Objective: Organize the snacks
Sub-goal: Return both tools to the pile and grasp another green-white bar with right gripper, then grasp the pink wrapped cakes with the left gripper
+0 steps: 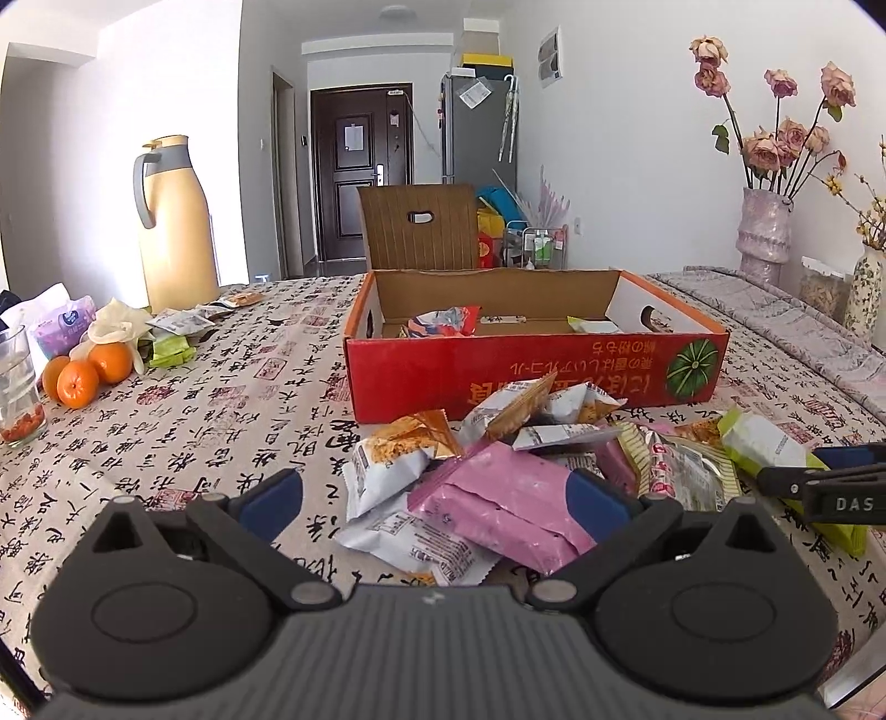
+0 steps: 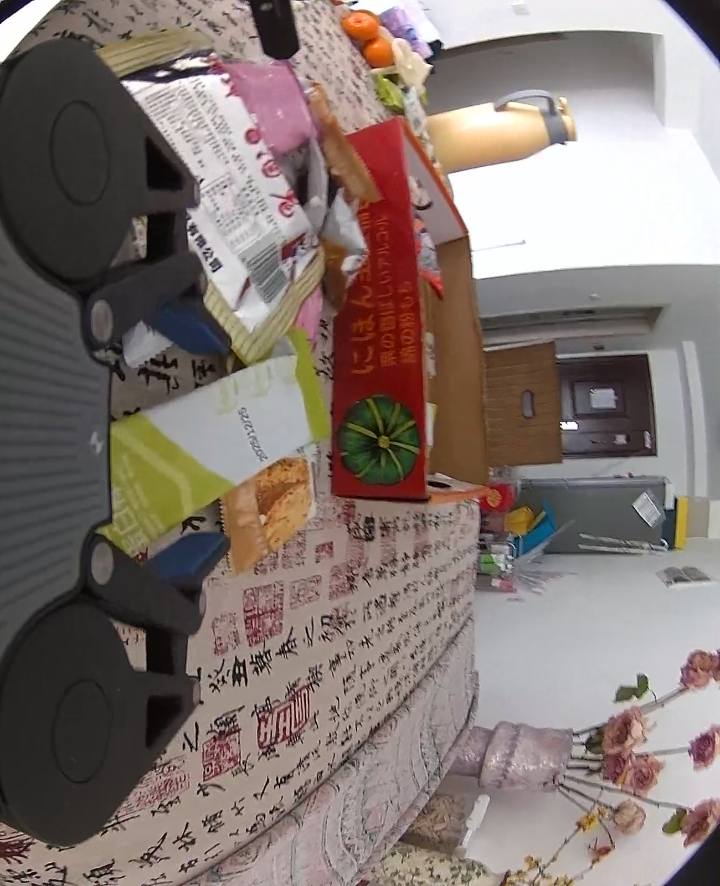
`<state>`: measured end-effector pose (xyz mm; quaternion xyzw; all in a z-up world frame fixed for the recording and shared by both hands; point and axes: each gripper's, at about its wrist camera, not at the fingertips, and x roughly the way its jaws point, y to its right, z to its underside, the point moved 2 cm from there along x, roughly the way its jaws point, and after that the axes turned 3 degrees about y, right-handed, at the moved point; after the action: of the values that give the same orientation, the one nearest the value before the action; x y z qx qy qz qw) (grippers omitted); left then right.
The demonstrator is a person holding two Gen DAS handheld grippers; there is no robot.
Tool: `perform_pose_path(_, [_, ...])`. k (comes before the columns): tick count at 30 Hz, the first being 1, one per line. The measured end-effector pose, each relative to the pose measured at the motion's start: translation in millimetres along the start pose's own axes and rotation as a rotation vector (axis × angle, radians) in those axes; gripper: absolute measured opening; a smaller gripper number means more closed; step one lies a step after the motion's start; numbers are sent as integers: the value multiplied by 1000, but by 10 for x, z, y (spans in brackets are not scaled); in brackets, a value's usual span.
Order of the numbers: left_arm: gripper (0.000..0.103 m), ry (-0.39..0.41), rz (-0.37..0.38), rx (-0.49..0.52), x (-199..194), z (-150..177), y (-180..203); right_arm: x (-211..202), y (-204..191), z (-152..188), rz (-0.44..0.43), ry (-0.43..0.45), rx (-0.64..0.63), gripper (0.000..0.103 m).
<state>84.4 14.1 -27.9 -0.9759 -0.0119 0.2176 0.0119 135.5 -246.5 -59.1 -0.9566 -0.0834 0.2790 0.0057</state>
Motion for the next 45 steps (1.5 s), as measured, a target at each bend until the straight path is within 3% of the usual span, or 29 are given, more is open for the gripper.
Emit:
perform_pose_path(11, [103,-9,0,0,24,-6,-7,106,-35,-17,-13,-39,-28,36])
perform_pose_path(20, [103,-42,56,84,110,-86,91,-80,-31,-80,-26,35,-8,35])
perform_pose_path(31, [103,-185,160,255,444,-106,366,-128,40,-76,-7,62,36,35])
perform_pose_path(45, [103,-238,163,269,618,-75,386,-63,58,-35,-22,47,61,35])
